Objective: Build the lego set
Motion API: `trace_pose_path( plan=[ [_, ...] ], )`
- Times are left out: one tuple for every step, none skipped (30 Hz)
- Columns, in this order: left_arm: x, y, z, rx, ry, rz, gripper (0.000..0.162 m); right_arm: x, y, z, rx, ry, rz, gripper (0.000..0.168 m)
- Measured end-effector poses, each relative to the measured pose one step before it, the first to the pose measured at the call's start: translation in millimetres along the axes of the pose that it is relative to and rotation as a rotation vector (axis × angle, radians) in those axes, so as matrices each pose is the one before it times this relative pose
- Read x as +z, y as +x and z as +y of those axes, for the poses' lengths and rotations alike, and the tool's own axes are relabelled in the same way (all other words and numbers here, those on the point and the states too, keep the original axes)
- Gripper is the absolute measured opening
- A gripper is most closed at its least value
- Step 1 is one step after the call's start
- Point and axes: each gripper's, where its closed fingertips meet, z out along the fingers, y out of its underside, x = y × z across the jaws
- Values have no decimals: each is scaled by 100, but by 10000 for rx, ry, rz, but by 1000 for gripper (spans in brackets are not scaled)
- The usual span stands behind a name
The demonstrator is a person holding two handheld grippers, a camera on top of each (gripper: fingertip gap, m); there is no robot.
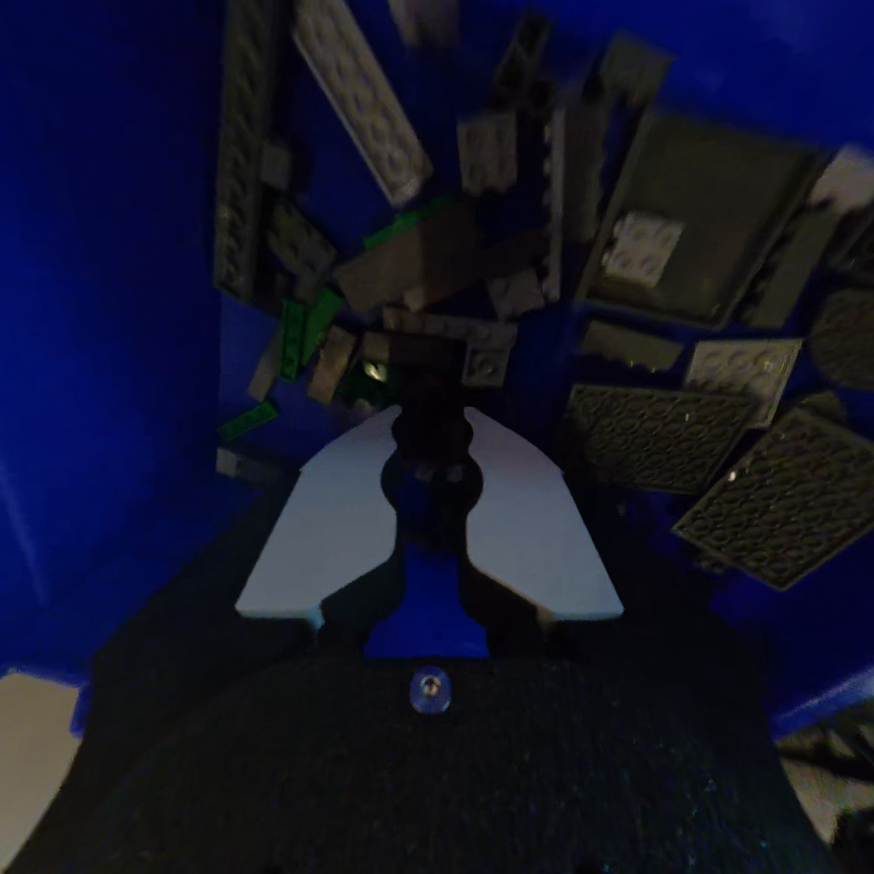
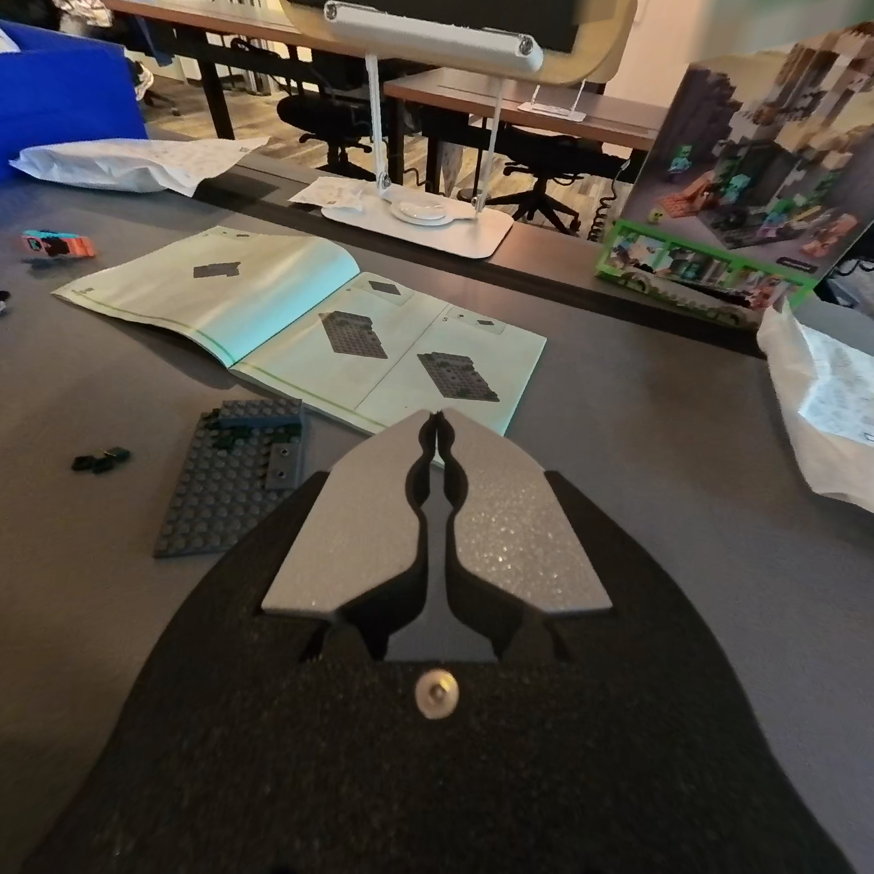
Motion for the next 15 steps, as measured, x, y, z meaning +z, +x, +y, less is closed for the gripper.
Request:
trace_pose_path(
  plan=[
    [-66,193,188,29,-80,58,12,23,-20,45,11,-8,-23,0],
    [-123,66,383,53,-236,-58,7,28,-11,50,20,-12,-28,0],
    [-190,-95,393,137,-238,-226,1,33,-28,42,23,-7,-32,0],
    [-291,-86,363,191,-221,-234,0,23,-27,15,10,0,-31,0],
    [-344,-129,405,128,-214,-220,0,25,-47,29,-3,-6,-30,0],
    [-401,-150,301,21,-109,-172,0,22,-33,18,-2,-4,-27,0],
    [-424,-100,182,-2,-5,-94,1,-1,-22,17,10,6,-24,0],
    [-390,12,169,-8,34,5,0,6,-21,16,21,5,-26,0],
    [-345,-20,345,-10,-83,1,0,-7,-14,26,17,-1,-22,0],
    [-314,-178,292,19,-56,-138,0,-5,0,22,7,2,-9,0],
    [-317,-228,144,-16,21,-169,1,-4,6,36,10,-1,-9,0],
    [-302,-134,13,-46,62,-105,1,14,-1,44,25,-13,-18,0],
    [-256,14,-262,-9,188,-42,0,25,-4,53,27,-15,-19,0],
    [-194,40,-542,1,301,-43,1,47,-22,47,8,-18,-16,0],
    [-108,16,-734,0,371,-71,1,34,-31,29,-16,-20,-6,0]
  ],
)
